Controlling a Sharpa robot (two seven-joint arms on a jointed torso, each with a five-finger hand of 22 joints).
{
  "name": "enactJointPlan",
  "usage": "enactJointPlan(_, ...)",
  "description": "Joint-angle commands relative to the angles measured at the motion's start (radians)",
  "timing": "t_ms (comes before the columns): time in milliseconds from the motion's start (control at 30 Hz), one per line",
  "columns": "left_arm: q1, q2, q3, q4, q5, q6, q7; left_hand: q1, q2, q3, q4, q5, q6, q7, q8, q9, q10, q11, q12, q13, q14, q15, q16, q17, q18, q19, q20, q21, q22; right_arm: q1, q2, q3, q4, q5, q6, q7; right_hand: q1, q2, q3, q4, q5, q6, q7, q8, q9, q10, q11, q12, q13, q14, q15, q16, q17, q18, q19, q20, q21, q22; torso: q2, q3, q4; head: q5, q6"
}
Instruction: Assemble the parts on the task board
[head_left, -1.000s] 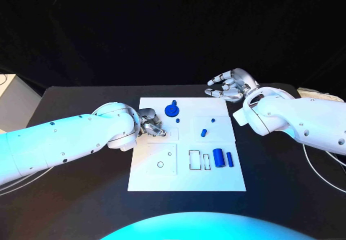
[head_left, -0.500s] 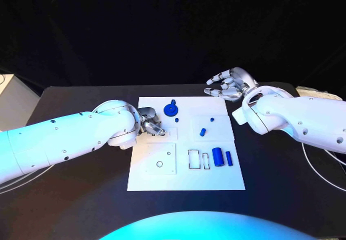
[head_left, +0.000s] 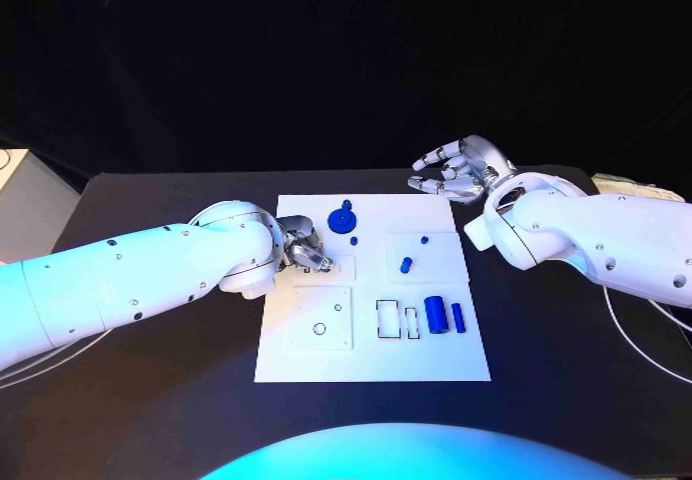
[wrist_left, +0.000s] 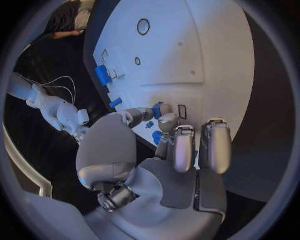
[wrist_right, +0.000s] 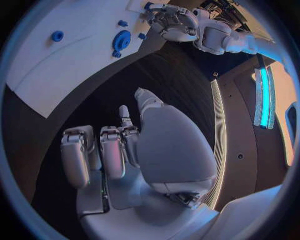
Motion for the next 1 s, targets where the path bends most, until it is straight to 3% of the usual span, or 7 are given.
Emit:
enactJointPlan(33,-0.006,0.007,-0.005,0.001,0.012,0.022,-0.002,-0.003,0.012,0.181,-0.188,-0.006,0.006,-0.005,-0.003,0.001,0.011,-0.003,0.005,0.004,0.100,-0.009,0.001,0.242,-0.021,0.009,-0.004,0.005,0.059,-0.001,0.000,0.000,0.000,-0.010,0.014,0.006,-0.005,0.000,0.004,0.000,0.006,-0.005,0.002,0.004,0.001,0.021,-0.008,-0.003,0.184,0.087,-0.002,-0.005,0.194,-0.008,0.093,-0.005,-0.006,0.243,0.000,-0.0003,-0.0002,0.000,0.001)
enactJointPlan(467,-0.006,0.016,-0.004,-0.006,0.011,0.021,0.001,-0.016,0.031,0.137,-0.169,-0.021,0.014,-0.012,-0.007,0.001,0.022,-0.008,0.005,0.009,0.101,-0.014,0.004,0.247,-0.022,0.012,-0.009,0.005,0.063,-0.001,0.002,0.000,-0.001,-0.010,0.017,0.006,-0.007,-0.001,0.006,0.000,0.006,-0.005,0.002,0.005,0.001,0.021,-0.008,-0.003,0.184,0.087,-0.002,-0.006,0.193,-0.008,0.093,-0.005,-0.006,0.243,0.000,0.0001,0.0007,-0.002,-0.001)
enactJointPlan(533,-0.006,0.017,-0.004,-0.008,0.011,0.021,0.002,-0.019,0.029,0.130,-0.167,-0.021,0.015,-0.013,-0.008,0.001,0.023,-0.008,0.006,0.011,0.101,-0.014,0.004,0.248,-0.023,0.013,-0.009,0.005,0.064,-0.001,0.002,0.000,-0.001,-0.010,0.015,0.004,-0.007,-0.001,0.006,0.000,0.006,-0.005,0.002,0.005,0.001,0.021,-0.008,-0.003,0.184,0.087,-0.002,-0.006,0.193,-0.008,0.093,-0.005,-0.006,0.243,0.000,0.0001,0.0004,0.000,0.003)
enactJointPlan(1000,-0.006,0.021,-0.004,-0.014,0.009,0.019,0.000,-0.051,0.005,0.060,-0.137,-0.021,0.020,-0.020,-0.017,-0.002,0.025,-0.013,0.004,0.013,0.101,-0.018,0.004,0.246,-0.023,0.014,-0.013,0.004,0.064,-0.001,0.001,0.000,-0.001,-0.012,0.009,-0.001,-0.008,-0.001,0.007,0.000,0.007,-0.005,0.002,0.005,0.001,0.021,-0.008,-0.002,0.185,0.087,-0.002,-0.006,0.192,-0.007,0.092,-0.005,-0.007,0.242,0.000,-0.0008,0.0001,-0.001,0.000)
